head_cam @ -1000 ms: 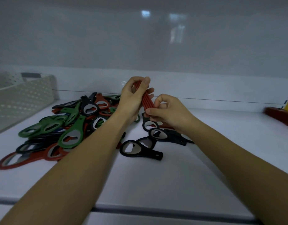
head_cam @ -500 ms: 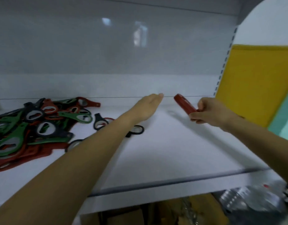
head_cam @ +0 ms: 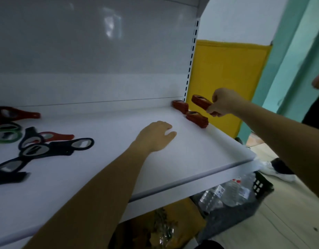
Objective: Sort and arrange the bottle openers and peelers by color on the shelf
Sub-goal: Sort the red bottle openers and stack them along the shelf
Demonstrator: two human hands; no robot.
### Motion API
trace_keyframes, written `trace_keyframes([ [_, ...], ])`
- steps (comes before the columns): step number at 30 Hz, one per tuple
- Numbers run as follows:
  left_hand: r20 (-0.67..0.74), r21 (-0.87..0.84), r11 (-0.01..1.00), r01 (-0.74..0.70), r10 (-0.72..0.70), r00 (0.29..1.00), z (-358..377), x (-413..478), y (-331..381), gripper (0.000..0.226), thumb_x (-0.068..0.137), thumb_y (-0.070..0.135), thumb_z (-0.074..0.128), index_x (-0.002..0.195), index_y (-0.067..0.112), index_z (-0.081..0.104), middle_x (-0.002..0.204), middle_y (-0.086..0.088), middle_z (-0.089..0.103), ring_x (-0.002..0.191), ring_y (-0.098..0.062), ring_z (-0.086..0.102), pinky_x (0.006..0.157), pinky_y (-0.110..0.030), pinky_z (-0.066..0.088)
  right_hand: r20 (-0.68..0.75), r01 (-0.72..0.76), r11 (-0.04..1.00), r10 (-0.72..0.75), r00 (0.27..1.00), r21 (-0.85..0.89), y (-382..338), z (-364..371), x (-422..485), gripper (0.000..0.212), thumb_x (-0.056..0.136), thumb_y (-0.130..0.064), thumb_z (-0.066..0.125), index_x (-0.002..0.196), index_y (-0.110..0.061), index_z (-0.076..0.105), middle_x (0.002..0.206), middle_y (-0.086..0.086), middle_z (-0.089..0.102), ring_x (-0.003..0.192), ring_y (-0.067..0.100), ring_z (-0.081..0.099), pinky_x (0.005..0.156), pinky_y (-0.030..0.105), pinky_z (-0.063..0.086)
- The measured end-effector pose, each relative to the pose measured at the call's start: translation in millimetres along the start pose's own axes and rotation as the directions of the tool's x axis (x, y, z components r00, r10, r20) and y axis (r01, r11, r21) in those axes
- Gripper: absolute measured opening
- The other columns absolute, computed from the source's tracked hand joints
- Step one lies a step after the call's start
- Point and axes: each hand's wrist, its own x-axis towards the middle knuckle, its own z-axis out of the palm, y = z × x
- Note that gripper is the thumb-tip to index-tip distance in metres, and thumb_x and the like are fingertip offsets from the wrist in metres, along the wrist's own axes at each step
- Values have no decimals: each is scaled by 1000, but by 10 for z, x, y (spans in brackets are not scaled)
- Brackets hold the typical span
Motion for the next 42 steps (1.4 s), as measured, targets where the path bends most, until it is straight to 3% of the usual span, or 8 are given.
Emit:
trace_keyframes([
  [2,-14,-17,1000,4,-4,1000,-4,-12,15,49,97,44,39,140,21,41,149,2,35,137,-14,28,109,-27,22,36,-13,1000,14,999,-22,-53,26,70,24,81,-5,67,66,-4,48,66,14,60,50,18,56,34,17,41],
  [8,-35,-84,996,13,-16,999,-13,-25,4,44,96,42,44,135,23,47,145,5,39,135,-11,32,105,-24,24,65,-50,994,56,996,-94,-92,227,200,19,81,-4,65,71,-3,48,64,13,57,53,22,56,55,32,52],
  [16,-22,-94,996,3,-5,1000,-8,8,-26,42,95,40,46,134,23,49,145,4,40,134,-11,33,105,-24,25,46,-34,988,41,998,-151,-90,280,265,22,82,-6,62,67,-6,46,61,9,53,52,20,51,47,26,42],
  [21,-22,-112,994,-9,6,1000,-23,-16,-19,41,96,38,45,134,22,48,145,4,40,134,-11,33,104,-22,24,-10,-30,991,29,1000,-129,-33,360,292,10,81,-2,57,82,-4,47,67,8,47,63,23,47,50,27,36],
  [25,-19,-114,993,-12,10,1000,-30,-18,-17,41,96,38,45,134,21,48,145,4,40,134,-11,33,104,-22,24,-17,-36,993,34,999,-114,-46,401,260,27,82,-8,65,93,-6,40,70,6,43,61,20,45,47,27,34],
  [29,-14,-119,993,-13,11,1000,-25,-24,-20,41,96,37,45,133,21,49,145,4,40,134,-11,34,104,-22,25,-80,-43,989,32,996,-143,-27,458,251,22,87,-4,56,95,-7,37,73,7,41,61,19,42,45,27,29],
  [37,-20,-116,993,-13,11,1000,-27,-20,-24,40,96,38,45,132,21,49,142,4,43,133,-11,35,104,-24,26,-69,-62,988,53,996,-145,-57,447,253,21,86,-2,54,102,-6,40,71,6,38,58,17,40,44,26,29],
  [42,-15,-115,993,-11,10,1000,-25,-16,-29,40,96,38,45,132,21,49,142,3,43,132,-13,36,104,-25,27,-79,-57,989,47,996,-135,-58,421,228,24,86,-11,56,105,-3,44,72,6,44,70,24,48,47,28,32],
])
